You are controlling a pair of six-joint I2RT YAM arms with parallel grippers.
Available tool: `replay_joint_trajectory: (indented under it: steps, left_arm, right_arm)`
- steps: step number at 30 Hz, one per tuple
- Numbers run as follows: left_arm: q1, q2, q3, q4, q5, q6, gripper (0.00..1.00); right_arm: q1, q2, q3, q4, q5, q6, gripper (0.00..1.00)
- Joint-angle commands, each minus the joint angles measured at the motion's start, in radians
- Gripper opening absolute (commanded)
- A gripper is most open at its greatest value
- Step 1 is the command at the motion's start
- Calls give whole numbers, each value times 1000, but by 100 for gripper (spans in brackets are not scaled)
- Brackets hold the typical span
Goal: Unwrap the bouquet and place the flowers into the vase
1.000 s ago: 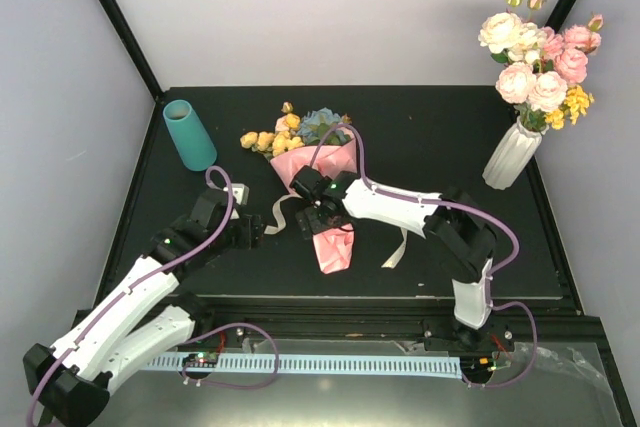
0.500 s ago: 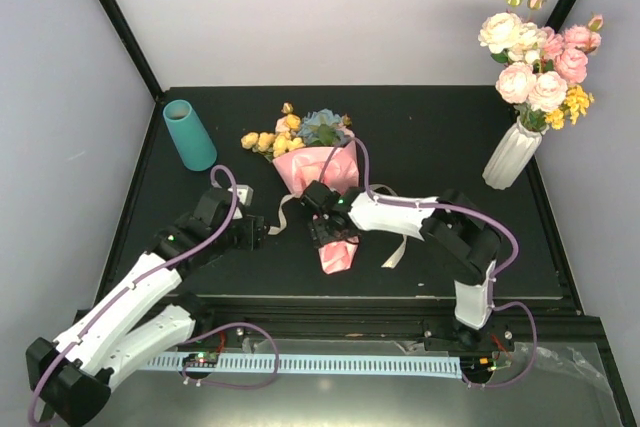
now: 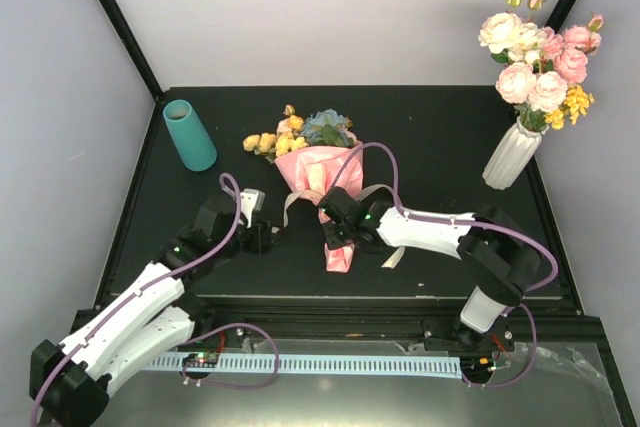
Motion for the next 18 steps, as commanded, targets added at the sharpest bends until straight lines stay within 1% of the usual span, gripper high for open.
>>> replay_joint_trajectory:
  steps: [1,2,6,9,11,16,18]
  left_arm:
    - [3,33,5,186,84,45,56]
    - [2,49,9,200,87,59,55]
    - [3,115,37,254,141,99,54]
    - [2,144,55,288,234,147,55]
    - [3,151,57,318,282,175,55]
    - [2,141,31,429,333,213,57]
    - [3,152,31,450,367,233,54]
  right_arm:
    - [-3,-37,1,60,-14,-35,5]
    - [-3,-41,4,58,-20,-46,2]
    - [-3,-75,10,42,-24,-85,2]
    - [-2,-126,2,31,-4,-111,2]
    - [-3,-162,-8,34,-5,-133,2]
    - [-3,-231,-37,35,-19,-187,2]
    - [-2,-252,-56,45,-26,-204,2]
